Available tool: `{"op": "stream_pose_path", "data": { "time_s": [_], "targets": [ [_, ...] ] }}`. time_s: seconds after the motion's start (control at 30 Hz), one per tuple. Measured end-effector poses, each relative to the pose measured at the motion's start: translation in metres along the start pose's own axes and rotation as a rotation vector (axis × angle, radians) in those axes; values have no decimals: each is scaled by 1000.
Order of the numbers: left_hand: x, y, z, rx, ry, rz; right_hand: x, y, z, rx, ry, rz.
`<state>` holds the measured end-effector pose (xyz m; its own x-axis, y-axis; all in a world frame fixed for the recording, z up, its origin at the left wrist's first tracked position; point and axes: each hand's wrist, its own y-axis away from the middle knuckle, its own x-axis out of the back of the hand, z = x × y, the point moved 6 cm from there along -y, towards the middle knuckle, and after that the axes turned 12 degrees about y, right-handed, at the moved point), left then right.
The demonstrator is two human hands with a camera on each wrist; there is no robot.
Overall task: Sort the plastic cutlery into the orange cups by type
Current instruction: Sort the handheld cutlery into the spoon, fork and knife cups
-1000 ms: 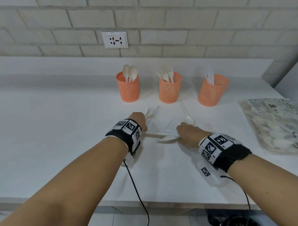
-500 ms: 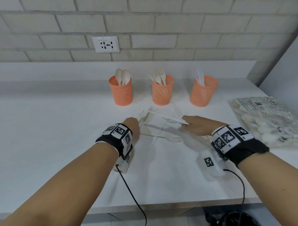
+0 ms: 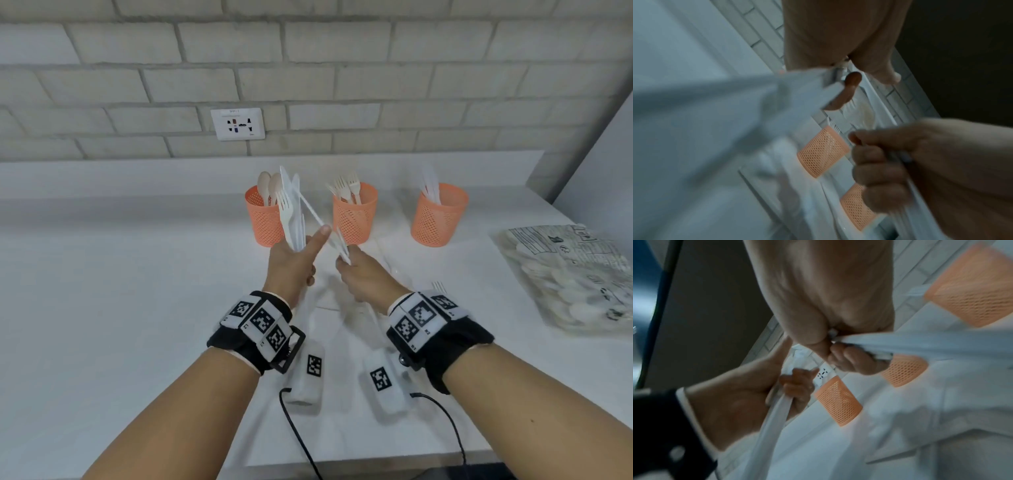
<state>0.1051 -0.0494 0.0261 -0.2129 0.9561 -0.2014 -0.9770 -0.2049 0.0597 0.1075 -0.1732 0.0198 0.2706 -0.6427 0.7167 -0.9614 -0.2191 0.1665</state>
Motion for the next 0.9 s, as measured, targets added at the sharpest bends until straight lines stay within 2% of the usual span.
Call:
{"op": "stream_pose_path", "data": {
  "time_s": [0.07,0.17,0.3,0.37,0.43,0.5,0.57,0.63,0.73,0.9],
  "targets": [
    [-4,3,-3,32,57,-18,-6,-2,-15,55,114,42],
    [-8,1,-6,73,187,-58,-13,-1,-40,155,151,56],
    [3,-9,-7,123,118,-46,-14,1,-50,248,142,-98],
    [8,-11,-5,115,79,-53,-11,6,-47,229,153,-195],
    [13,-16,-4,110,53,-41,-1,12,-45,240,41,-263],
    [23,-23,-3,119,15,13,19,11,-36,183,-119,-242],
    [30,-29,-3,130,33,46,33,3,-12,36,-142,-149],
    [30,-32,-3,144,90,37,26,0,11,-88,98,-163],
    [21,-31,-3,181,183,-5,-9,7,27,-137,462,-300],
    [12,-31,-5,177,179,-51,-28,-4,17,-98,674,-158]
  ]
}}
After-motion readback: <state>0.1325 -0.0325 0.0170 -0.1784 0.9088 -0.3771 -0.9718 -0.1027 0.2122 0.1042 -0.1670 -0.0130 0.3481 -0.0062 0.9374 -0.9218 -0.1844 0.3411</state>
